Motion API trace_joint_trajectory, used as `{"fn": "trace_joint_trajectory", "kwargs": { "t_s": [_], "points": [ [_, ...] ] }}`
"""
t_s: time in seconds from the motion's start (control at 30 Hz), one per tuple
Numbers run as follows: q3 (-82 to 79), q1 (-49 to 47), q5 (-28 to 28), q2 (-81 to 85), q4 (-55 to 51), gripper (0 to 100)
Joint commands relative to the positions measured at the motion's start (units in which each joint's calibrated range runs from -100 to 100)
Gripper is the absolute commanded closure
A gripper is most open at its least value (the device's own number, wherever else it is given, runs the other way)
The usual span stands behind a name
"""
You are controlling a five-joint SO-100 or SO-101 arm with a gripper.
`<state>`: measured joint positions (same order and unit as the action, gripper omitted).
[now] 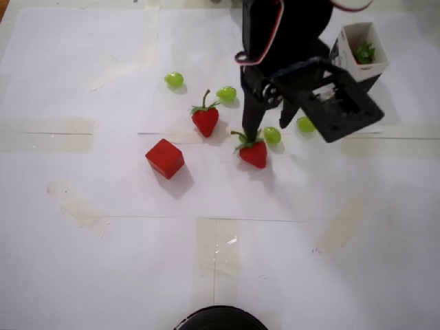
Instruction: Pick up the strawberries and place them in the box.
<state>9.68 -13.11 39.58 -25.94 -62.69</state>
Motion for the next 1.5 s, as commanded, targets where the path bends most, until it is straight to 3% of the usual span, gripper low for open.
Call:
{"fn": "trace_joint_trajectory", "kwargs": {
  "t_s": [0.0, 0.27, 0.6, 0.83, 1.1, 1.47],
  "points": [
    [-0.2, 0.2, -1.1, 5.7, 2.0, 65],
    [-2.7, 1.2, -1.3, 4.4, 4.8, 65],
    [-9.7, 1.2, -3.1, 3.2, 18.5, 65],
    [-9.9, 1.0, -3.2, 3.3, 17.5, 64],
    [-6.3, 1.0, -2.1, 3.2, 8.5, 63],
    [-6.7, 1.3, -2.3, 3.2, 10.0, 68]
  ]
}}
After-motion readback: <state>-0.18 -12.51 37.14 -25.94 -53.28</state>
